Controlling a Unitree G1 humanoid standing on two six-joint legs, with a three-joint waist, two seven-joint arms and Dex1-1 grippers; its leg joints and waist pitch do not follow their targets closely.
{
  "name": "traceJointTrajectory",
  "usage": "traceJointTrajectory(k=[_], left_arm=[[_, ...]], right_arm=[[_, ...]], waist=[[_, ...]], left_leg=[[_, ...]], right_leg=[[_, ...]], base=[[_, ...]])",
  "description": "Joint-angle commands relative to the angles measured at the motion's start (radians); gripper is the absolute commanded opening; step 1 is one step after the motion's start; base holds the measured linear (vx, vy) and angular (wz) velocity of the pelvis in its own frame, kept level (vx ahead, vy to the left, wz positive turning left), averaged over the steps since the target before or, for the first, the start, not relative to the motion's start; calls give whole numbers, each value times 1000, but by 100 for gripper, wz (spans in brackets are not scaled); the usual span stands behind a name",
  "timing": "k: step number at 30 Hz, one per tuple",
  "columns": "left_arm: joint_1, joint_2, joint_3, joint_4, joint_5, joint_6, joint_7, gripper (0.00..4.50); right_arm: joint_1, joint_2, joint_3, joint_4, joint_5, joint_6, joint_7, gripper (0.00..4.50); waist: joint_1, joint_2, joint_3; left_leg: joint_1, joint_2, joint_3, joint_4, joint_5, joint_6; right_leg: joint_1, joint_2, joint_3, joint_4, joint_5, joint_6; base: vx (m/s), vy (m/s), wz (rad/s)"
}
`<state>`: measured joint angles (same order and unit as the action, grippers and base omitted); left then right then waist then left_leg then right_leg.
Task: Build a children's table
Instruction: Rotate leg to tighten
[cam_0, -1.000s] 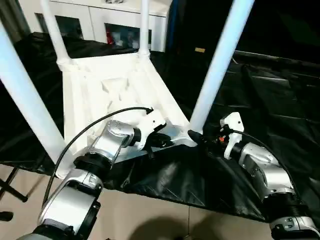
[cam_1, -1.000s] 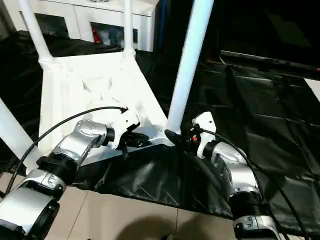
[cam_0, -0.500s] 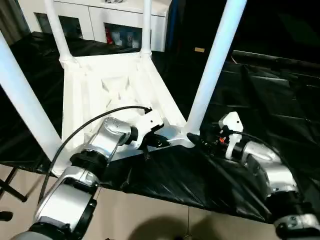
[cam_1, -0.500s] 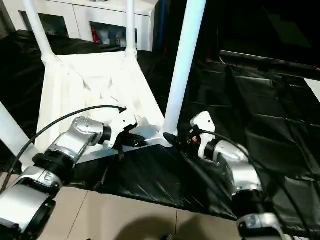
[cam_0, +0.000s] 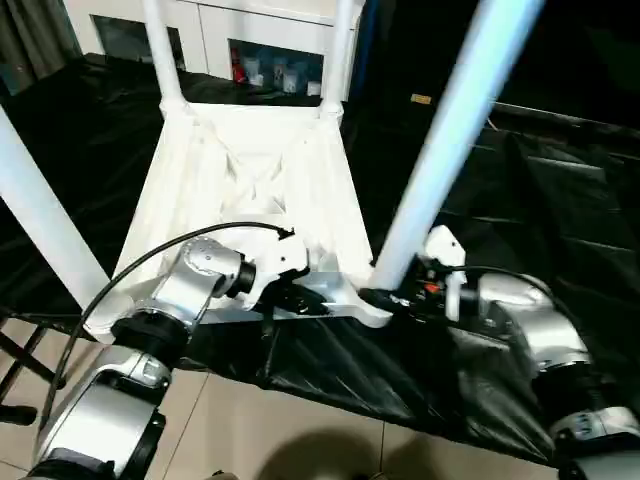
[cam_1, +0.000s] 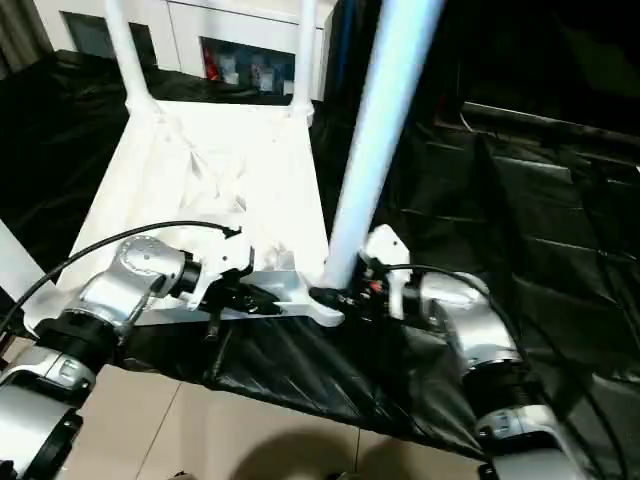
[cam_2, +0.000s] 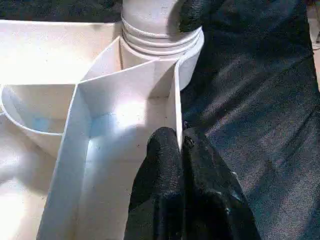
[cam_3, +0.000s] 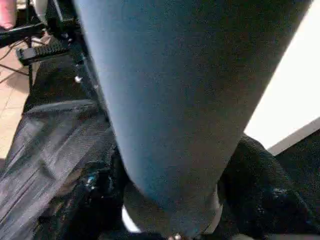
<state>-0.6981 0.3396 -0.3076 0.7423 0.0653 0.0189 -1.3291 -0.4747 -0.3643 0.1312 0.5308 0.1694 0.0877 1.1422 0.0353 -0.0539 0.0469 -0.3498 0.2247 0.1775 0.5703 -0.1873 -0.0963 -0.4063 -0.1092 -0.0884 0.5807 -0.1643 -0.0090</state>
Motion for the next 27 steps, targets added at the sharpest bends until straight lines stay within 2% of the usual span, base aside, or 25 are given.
traceJointTrajectory(k=[1, 6, 12, 15, 16, 18, 19, 20, 21, 22, 23, 24, 25, 26, 27], left_arm=[[24, 3, -36, 25, 8, -16, -77, 0], [24, 12, -32, 23, 8, -14, -76, 0], [16, 2, -31, 38, 14, 23, -32, 0], [6, -32, -25, 58, 31, 73, 61, 0], [2, -52, -21, 65, 40, 92, 108, 0], [-1, -83, -18, 73, 46, 114, 163, 0], [-1, -97, -17, 75, 48, 122, 185, 0], [-3, -121, -13, 79, 50, 134, 225, 0], [-4, -156, -11, 85, 53, 149, 271, 0], [-8, -197, -7, 95, 54, 164, 329, 0], [-11, -232, -5, 104, 55, 179, 370, 0], [-14, -259, -8, 110, 57, 189, 397, 0], [-23, -296, -14, 124, 66, 198, 440, 0], [-25, -304, -17, 129, 70, 199, 449, 0], [-29, -313, -23, 135, 75, 200, 456, 0]], right_arm=[[-13, -33, 10, 8, -1, 15, 20, 240], [-11, -41, 32, 24, -13, 3, 49, 210], [8, -22, 36, 36, -19, 13, 44, 200], [43, 21, 20, 42, -15, 40, -52, 199], [55, 42, 13, 49, -26, 38, -117, 199], [66, 73, 6, 65, -48, 36, -217, 199], [69, 86, 3, 70, -54, 38, -251, 199], [74, 109, -6, 77, -57, 37, -303, 199], [76, 146, -24, 89, -56, 52, -380, 199], [74, 187, -41, 104, -57, 56, -461, 199], [69, 223, -55, 120, -59, 59, -533, 199], [60, 253, -63, 137, -65, 67, -595, 199], [36, 295, -71, 169, -78, 74, -683, 199], [27, 306, -72, 178, -82, 75, -705, 199], [15, 319, -74, 191, -82, 77, -726, 199]], waist=[[0, -5, -63], [1, -8, -63], [1, -7, -65], [0, -8, -62], [0, -6, -58], [-1, -7, -57], [-5, -9, -51], [-7, -10, -52], [-12, -12, -49], [-14, -12, -49], [-20, -6, -49], [-25, -9, -47], [-42, 3, -43], [-51, 8, -43], [-62, 0, -44]], left_leg=[[0, 9, 14, -57, -148, 93], [0, 9, 13, -58, -168, 73], [0, 8, 13, -57, -154, 72], [0, 9, 13, -59, -171, 64], [3, 9, 11, -63, -224, 45], [7, 9, 11, -65, -255, 27], [12, 5, 8, -67, -315, 13], [12, 4, 4, -67, -334, 5], [14, 2, -3, -69, -396, -7], [16, 0, -4, -68, -406, -9], [19, 1, -9, -71, -424, -20], [17, 0, -12, -73, -439, -22], [25, -5, -22, -70, -518, -30], [36, -5, -25, -67, -547, -28], [33, -7, -28, -64, -557, -23]], right_leg=[[58, -30, 43, -41, -134, -259], [54, -30, 43, -45, -192, -234], [55, -28, 43, -41, -156, -242], [53, -28, 44, -46, -180, -238], [50, -29, 42, -56, -254, -219], [45, -29, 42, -64, -316, -195], [38, -28, 39, -76, -414, -168], [40, -29, 38, -77, -452, -152], [35, -29, 30, -95, -578, -95], [32, -29, 29, -100, -602, -80], [29, -31, 26, -105, -615, -71], [30, -28, 19, -109, -631, -61], [27, -25, -5, -131, -708, -20], [24, -27, -14, -140, -707, -19], [29, -26, -26, -149, -711, -8]], base=[[0, 0, 0], [0, 0, 0], [0, 0, 0], [0, 0, 0], [0, 0, 0], [0, 0, 0], [0, 0, 0], [-51, 3, -1], [-53, 5, -5], [-53, 5, -5], [0, 0, 0], [-59, 24, -11], [-59, 24, -11], [-61, 41, -9], [-48, 51, -4]])
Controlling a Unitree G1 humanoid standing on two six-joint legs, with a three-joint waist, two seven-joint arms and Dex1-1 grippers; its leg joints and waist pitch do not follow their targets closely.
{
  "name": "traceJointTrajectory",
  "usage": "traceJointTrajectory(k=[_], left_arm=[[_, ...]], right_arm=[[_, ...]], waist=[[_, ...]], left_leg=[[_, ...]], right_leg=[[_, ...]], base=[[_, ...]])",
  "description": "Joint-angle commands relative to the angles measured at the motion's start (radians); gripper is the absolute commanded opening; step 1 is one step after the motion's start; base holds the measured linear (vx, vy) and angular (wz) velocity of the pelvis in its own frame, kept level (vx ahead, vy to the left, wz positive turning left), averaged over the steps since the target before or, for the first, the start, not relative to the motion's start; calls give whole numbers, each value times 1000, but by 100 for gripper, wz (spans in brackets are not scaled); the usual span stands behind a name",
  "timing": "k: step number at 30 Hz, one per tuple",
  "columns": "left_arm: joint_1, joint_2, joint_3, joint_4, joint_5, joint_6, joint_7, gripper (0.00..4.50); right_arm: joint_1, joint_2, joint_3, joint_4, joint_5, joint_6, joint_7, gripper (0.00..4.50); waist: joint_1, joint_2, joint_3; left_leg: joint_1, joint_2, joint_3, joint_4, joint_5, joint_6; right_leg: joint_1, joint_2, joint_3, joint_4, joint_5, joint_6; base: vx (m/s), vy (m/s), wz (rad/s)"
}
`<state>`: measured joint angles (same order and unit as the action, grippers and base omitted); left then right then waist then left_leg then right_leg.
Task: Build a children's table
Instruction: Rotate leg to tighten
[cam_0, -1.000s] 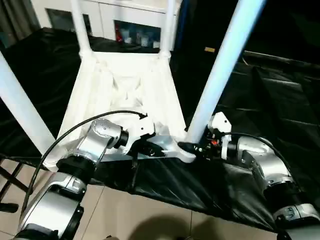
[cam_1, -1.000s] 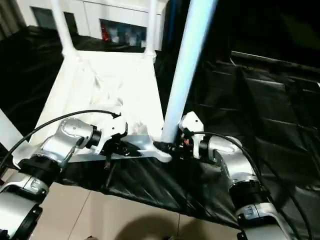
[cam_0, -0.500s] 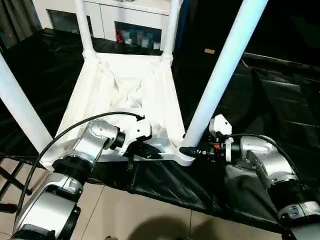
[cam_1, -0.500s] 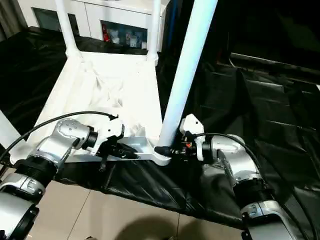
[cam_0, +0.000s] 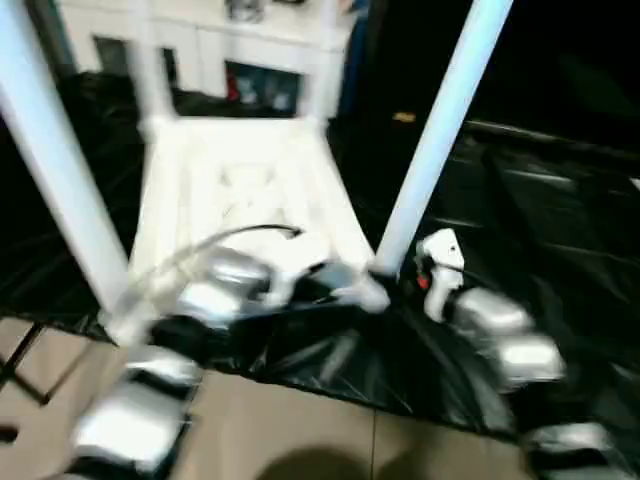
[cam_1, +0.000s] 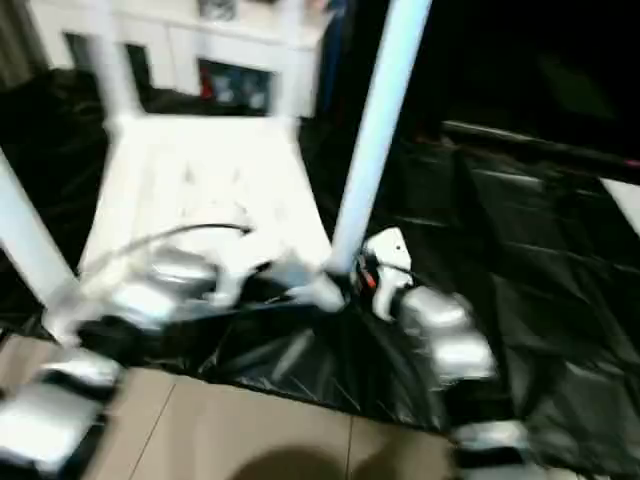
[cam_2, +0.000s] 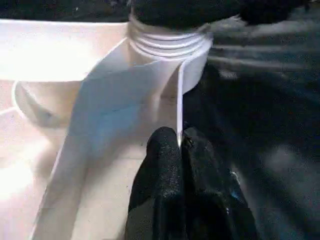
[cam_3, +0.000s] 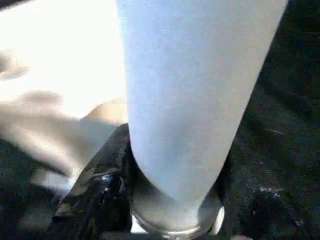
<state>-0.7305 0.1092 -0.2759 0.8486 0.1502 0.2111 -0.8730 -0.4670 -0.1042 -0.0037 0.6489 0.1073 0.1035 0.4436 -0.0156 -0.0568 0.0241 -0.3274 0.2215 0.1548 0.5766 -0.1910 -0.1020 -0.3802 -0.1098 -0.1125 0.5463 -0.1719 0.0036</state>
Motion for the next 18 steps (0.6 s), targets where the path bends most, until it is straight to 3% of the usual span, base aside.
traceJointTrajectory(k=[1, 2, 3, 4, 5, 6, 7, 8, 9, 10, 11, 12, 13, 14, 15, 16, 17, 18], left_arm=[[-4, -96, -69, 39, 4, 3, 3, 0], [-4, -96, -69, 39, 4, 3, 3, 0], [-6, -99, -73, 42, 8, 1, 0, 0], [-9, -96, -70, 44, 9, -2, -4, 0], [-9, -93, -70, 44, 9, -4, -7, 0], [-9, -88, -69, 44, 9, -8, -12, 0], [-9, -78, -68, 44, 10, -12, -20, 0], [-8, -67, -66, 44, 14, -22, -27, 0], [-7, -61, -64, 44, 16, -28, -32, 0], [-3, -36, -57, 39, 13, -40, -55, 0], [0, -28, -55, 36, 9, -46, -67, 0], [5, -13, -52, 28, 3, -55, -91, 0], [13, 7, -49, 15, -5, -64, -120, 0], [28, 34, -42, -8, -31, -99, -182, 0], [38, 54, -37, -27, -50, -118, -226, 0], [38, 54, -37, -27, -50, -118, -226, 0], [52, 80, -35, -52, -70, -143, -286, 0], [55, 88, -36, -59, -75, -149, -304, 0]], right_arm=[[-15, 94, 55, 79, -3, 52, -29, 199], [-15, 94, 55, 79, -3, 52, -29, 199], [-20, 104, 56, 72, -3, 37, -27, 199], [-24, 110, 65, 61, -11, 1, -20, 254], [-24, 110, 64, 58, -8, -4, -15, 254], [-25, 110, 63, 54, -4, -12, -7, 268], [-21, 106, 61, 44, 5, -19, 11, 268], [-15, 99, 55, 29, 14, -21, 32, 274], [-11, 93, 52, 21, 18, -22, 45, 274], [0, 62, 50, 0, 20, -26, 89, 303], [4, 51, 52, -6, 20, -30, 102, 312], [9, 30, 55, -16, 18, -37, 125, 314], [16, 3, 58, -26, 17, -47, 154, 314], [20, -36, 61, -33, 22, -48, 208, 314], [23, -64, 64, -36, 25, -50, 250, 314], [23, -64, 64, -36, 25, -50, 250, 314], [24, -98, 69, -40, 27, -55, 304, 314], [25, -108, 71, -40, 27, -56, 323, 314]], waist=[[-42, 28, -14], [-48, 38, -12], [-48, 45, -10], [-31, 45, -10], [-30, 38, -4], [-31, 24, -2], [-59, 15, 12], [-87, 18, 5], [-64, 70, 0], [20, 83, 6], [-8, 37, -12], [-6, -5, -27], [36, -6, -23], [51, -9, -42], [64, 3, -55], [65, 4, -58], [69, 18, -56], [70, 12, -55]], left_leg=[[27, 5, -22, -83, -680, -5], [24, 14, -30, -95, -724, -6], [10, 28, -37, -116, -771, -8], [-12, 56, -35, -157, -828, -7], [6, 43, -25, -151, -831, -10], [43, 12, -12, -113, -800, -6], [113, -38, 3, -16, -708, -4], [68, -31, -4, 0, -629, 0], [45, -4, -17, -47, -666, 0], [-62, 41, -5, -188, -892, -19], [1, 44, -19, -162, -804, 43], [32, 11, -25, -98, -682, 33], [9, -28, 3, -31, -377, 36], [-48, -7, -4, -53, -125, 72], [-55, -2, -6, -54, -2, 78], [-46, -8, 2, -41, 150, 118], [-53, -9, 5, -45, 164, 136], [-58, -17, 13, -39, 146, 137]], right_leg=[[18, -16, -52, -137, -664, -5], [34, -15, -63, -131, -613, -12], [57, -12, -60, -104, -541, -25], [83, -18, -7, -14, -350, -77], [56, -15, -3, -40, -407, -81], [11, -14, -13, -97, -557, -65], [-57, -16, -99, -207, -845, 14], [-3, -13, -172, -229, -872, 103], [61, -25, -163, -175, -754, 80], [123, 6, -36, 86, -158, -39], [82, -10, 20, 85, -193, -29], [54, -44, 42, 18, -429, -15], [17, -91, 69, -76, -764, -17], [65, -85, 82, -43, -609, -40], [76, -69, 74, -20, -414, -68], [61, -40, 69, 19, -52, -133], [64, -28, 64, 32, 156, -191], [63, -18, 62, 34, 219, -202]], base=[[-48, 51, -4], [-44, 56, -4], [0, 0, 0], [0, 0, 0], [0, 0, 0], [43, -41, 21], [43, -41, 21], [51, -13, -6], [100, 71, -26], [100, 71, -26], [151, -4, 0], [85, -127, 15], [85, -127, 15], [98, -106, -11], [104, -84, -16], [104, -84, -16], [76, -34, -10], [59, -5, -6]])
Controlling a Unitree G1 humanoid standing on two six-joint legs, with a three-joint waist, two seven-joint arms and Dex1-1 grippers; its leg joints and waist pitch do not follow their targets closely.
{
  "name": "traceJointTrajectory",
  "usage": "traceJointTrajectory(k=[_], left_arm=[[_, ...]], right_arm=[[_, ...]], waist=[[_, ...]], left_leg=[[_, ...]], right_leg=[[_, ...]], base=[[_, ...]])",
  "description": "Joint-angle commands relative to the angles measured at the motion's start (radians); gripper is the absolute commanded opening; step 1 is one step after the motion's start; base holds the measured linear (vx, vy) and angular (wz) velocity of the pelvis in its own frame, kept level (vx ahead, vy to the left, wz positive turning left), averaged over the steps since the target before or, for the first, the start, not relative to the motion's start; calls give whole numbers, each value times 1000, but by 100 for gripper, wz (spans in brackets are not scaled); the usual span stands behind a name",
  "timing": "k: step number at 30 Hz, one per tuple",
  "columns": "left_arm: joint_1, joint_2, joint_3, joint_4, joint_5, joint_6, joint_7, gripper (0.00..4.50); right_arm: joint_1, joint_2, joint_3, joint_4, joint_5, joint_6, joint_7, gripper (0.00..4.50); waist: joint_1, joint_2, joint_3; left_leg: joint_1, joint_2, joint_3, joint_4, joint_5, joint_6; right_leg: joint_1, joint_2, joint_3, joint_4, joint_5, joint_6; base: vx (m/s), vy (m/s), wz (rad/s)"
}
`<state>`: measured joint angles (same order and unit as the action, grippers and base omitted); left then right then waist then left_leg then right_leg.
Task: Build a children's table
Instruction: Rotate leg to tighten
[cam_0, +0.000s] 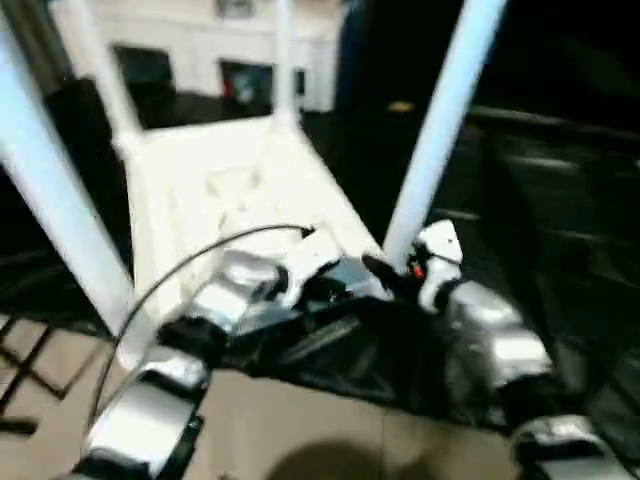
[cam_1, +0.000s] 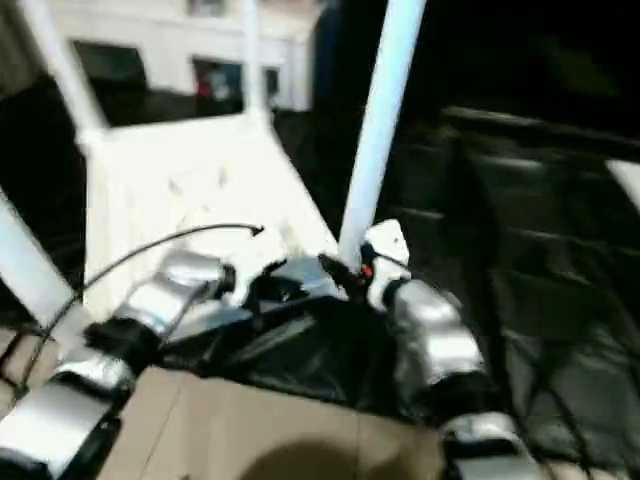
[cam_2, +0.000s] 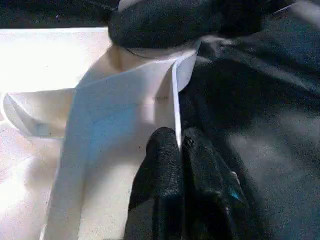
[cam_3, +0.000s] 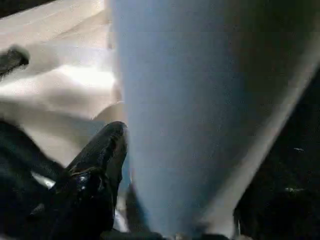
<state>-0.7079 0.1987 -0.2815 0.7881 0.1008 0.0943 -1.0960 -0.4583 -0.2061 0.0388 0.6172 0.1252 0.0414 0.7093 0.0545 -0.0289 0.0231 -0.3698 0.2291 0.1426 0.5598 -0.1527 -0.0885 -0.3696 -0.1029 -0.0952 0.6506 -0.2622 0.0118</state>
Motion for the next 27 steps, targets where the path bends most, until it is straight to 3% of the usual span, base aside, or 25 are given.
traceJointTrajectory(k=[1, 2, 3, 4, 5, 8, 9, 11, 15, 22, 27], left_arm=[[40, 20, -32, -13, -32, -45, -117, 0], [41, 25, -33, -15, -33, -48, -125, 0], [45, 42, -30, -26, -41, -49, -156, 0], [46, 56, -28, -33, -48, -57, -183, 0], [46, 57, -27, -34, -48, -58, -186, 0], [47, 91, -29, -43, -62, -79, -253, 0], [47, 96, -30, -43, -64, -83, -262, 0], [47, 118, -36, -49, -68, -96, -316, 0], [37, 130, -38, -38, -66, -105, -341, 0], [20, 125, -28, -17, -71, -97, -351, 0], [24, 120, -20, -16, -69, -83, -320, 0]], right_arm=[[19, -31, 40, -17, 12, 6, 112, 314], [19, -37, 42, -19, 13, 5, 126, 314], [23, -64, 56, -33, 18, 9, 189, 314], [28, -89, 70, -51, 25, 15, 248, 314], [29, -91, 71, -54, 26, 16, 255, 314], [36, -142, 102, -87, 41, 28, 384, 314], [36, -148, 106, -90, 44, 29, 400, 314], [30, -168, 121, -98, 54, 31, 468, 314], [21, -171, 130, -104, 63, 39, 502, 278], [31, -160, 140, -114, 76, 58, 522, 266], [55, -142, 124, -126, 80, 59, 485, 264]], waist=[[2, -14, -55], [3, -12, -57], [3, -10, -56], [2, -16, -54], [1, -13, -51], [0, -16, -46], [-1, -24, -44], [1, -20, -40], [2, -22, -41], [8, -29, -43], [10, -23, -42]], left_leg=[[-5, -22, 28, -25, 36, 132], [-5, -19, 27, -26, 8, 141], [-2, -15, 27, -27, -4, 144], [-2, -11, 27, -29, -31, 148], [1, -7, 27, -32, -65, 147], [5, -1, 31, -39, -137, 131], [5, 1, 34, -39, -149, 128], [9, 4, 37, -44, -190, 103], [9, 3, 42, -44, -179, 90], [5, -1, 46, -37, -124, 109], [6, 0, 45, -38, -129, 105]], right_leg=[[52, -22, 47, -69, 344, -242], [57, -21, 48, -67, 355, -257], [54, -22, 48, -67, 352, -265], [53, -21, 47, -67, 322, -274], [50, -21, 47, -72, 268, -282], [47, -25, 49, -82, 143, -282], [45, -25, 51, -84, 122, -281], [39, -26, 56, -89, 48, -272], [36, -25, 64, -86, 64, -267], [38, -26, 65, -80, 129, -270], [37, -26, 65, -81, 122, -269]], base=[[59, -5, -6], [0, 0, 0], [0, 0, 0], [0, 0, 0], [0, 0, 0], [0, 0, 0], [0, 0, 0], [0, 0, 0], [0, 0, 0], [0, 0, 0], [0, 0, 0]])
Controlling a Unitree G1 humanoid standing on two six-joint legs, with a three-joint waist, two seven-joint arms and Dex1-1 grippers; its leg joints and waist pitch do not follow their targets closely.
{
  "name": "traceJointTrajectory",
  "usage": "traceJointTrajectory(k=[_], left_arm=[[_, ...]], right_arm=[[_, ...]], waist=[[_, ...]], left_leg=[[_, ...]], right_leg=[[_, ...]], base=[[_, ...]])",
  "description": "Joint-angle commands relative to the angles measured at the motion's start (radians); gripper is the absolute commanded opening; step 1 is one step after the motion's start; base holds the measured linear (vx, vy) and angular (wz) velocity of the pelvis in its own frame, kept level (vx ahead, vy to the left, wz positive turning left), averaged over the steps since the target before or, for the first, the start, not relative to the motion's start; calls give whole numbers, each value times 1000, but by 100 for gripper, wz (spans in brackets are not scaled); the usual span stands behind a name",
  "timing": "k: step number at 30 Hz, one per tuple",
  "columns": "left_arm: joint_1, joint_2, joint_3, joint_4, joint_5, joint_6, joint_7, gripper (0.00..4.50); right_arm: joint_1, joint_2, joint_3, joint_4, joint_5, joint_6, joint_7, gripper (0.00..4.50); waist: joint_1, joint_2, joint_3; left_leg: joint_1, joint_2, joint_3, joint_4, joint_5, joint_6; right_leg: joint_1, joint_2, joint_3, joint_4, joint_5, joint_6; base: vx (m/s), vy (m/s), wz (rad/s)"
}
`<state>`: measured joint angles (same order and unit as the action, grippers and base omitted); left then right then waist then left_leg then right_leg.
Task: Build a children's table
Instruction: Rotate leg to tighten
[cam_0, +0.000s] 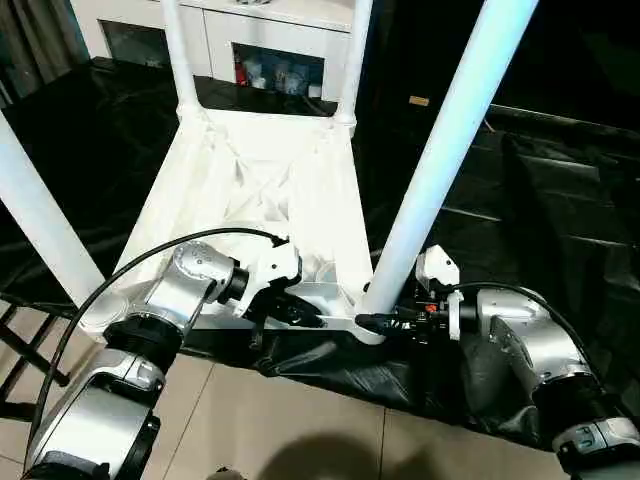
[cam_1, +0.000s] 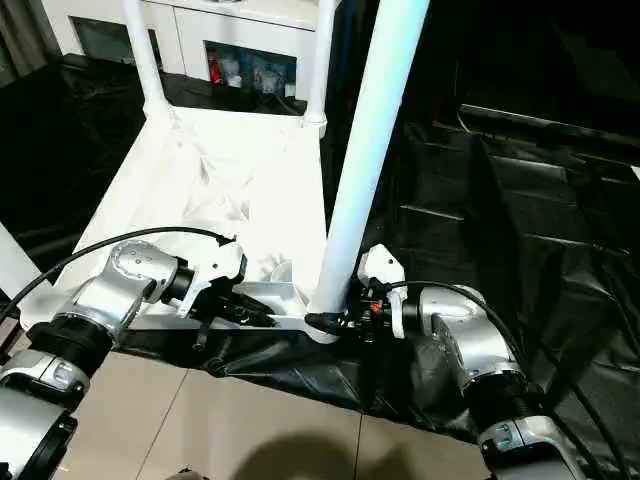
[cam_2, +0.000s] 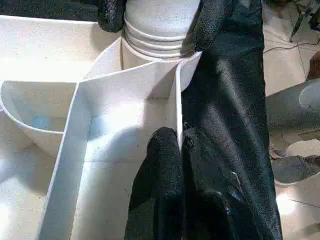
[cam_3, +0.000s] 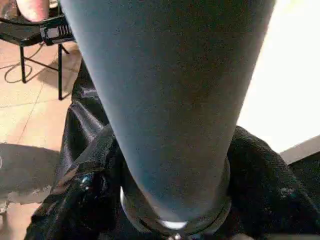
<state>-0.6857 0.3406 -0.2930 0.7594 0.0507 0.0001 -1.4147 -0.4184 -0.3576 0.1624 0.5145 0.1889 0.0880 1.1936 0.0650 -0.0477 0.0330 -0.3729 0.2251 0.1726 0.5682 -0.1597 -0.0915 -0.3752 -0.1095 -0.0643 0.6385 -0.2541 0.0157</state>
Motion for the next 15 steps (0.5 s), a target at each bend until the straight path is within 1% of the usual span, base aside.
traceJointTrajectory(k=[1, 2, 4, 5, 6, 7, 8, 9, 10, 11, 12, 13, 15], left_arm=[[0, -30, -5, 20, -2, 25, 54, 0], [-6, -46, 0, 32, 21, 38, 136, 0], [-10, -65, 8, 44, 37, 46, 210, 0], [-10, -66, 8, 44, 37, 46, 213, 0], [-10, -83, 9, 43, 42, 61, 244, 0], [-11, -123, 13, 42, 52, 97, 319, 0], [-12, -136, 14, 43, 54, 105, 341, 0], [-16, -167, 18, 49, 60, 121, 401, 0], [-20, -200, 20, 56, 64, 135, 451, 0], [-20, -200, 20, 56, 64, 135, 451, 0], [-24, -235, 20, 65, 69, 145, 499, 0], [-26, -251, 20, 69, 72, 148, 525, 0], [-26, -271, 17, 73, 76, 150, 550, 0]], right_arm=[[24, 30, -22, -19, 21, 15, -53, 264], [31, 56, -45, -7, 11, 10, -139, 264], [37, 78, -59, 5, -3, -6, -211, 264], [38, 78, -59, 5, -4, -7, -213, 264], [41, 95, -66, 19, -22, -20, -273, 264], [47, 134, -81, 42, -46, -43, -384, 264], [47, 147, -86, 50, -52, -49, -419, 264], [44, 178, -103, 70, -63, -63, -504, 264], [37, 215, -125, 89, -65, -77, -587, 263], [37, 215, -125, 89, -65, -77, -587, 263], [22, 258, -150, 110, -65, -90, -675, 263], [14, 278, -160, 120, -68, -95, -719, 263], [2, 306, -169, 134, -77, -104, -779, 263]], waist=[[-1, -4, -52], [-2, -5, -51], [-5, -5, -46], [-7, -6, -45], [-8, -6, -46], [-11, -4, -42], [-12, -6, -42], [-12, -5, -42], [-14, -6, -41], [-15, -7, -42], [-18, -8, -43], [-21, -6, -44], [-26, -7, -46]], left_leg=[[9, 4, 14, -47, -128, 102], [10, 5, 14, -50, -142, 94], [12, 6, 12, -57, -184, 66], [13, 5, 11, -58, -210, 46], [14, 6, 11, -59, -220, 39], [15, 7, 11, -64, -249, 20], [15, 7, 11, -64, -255, 13], [17, 7, 11, -65, -262, 8], [15, 6, 10, -66, -269, 0], [14, 5, 10, -67, -268, -2], [10, 4, 8, -68, -263, -2], [11, 4, 9, -68, -255, 2], [8, 1, 9, -67, -243, 6]], right_leg=[[43, -20, 35, -69, 110, -272], [42, -21, 35, -72, 94, -270], [40, -22, 34, -80, 15, -257], [39, -23, 34, -86, -48, -242], [38, -24, 35, -88, -71, -237], [33, -25, 36, -95, -135, -218], [31, -25, 37, -97, -152, -210], [28, -26, 38, -99, -166, -206], [27, -26, 39, -101, -189, -194], [28, -25, 39, -102, -198, -187], [30, -23, 38, -103, -200, -175], [27, -22, 39, -104, -179, -174], [28, -19, 40, -102, -152, -176]], base=[[0, 0, 0], [0, 0, 0], [0, 0, 0], [0, 0, 0], [0, 0, 0], [0, 0, 0], [0, 0, 0], [0, 0, 0], [0, 0, 0], [0, 0, 0], [0, 0, 0], [0, 0, 0], [0, 0, 0]])
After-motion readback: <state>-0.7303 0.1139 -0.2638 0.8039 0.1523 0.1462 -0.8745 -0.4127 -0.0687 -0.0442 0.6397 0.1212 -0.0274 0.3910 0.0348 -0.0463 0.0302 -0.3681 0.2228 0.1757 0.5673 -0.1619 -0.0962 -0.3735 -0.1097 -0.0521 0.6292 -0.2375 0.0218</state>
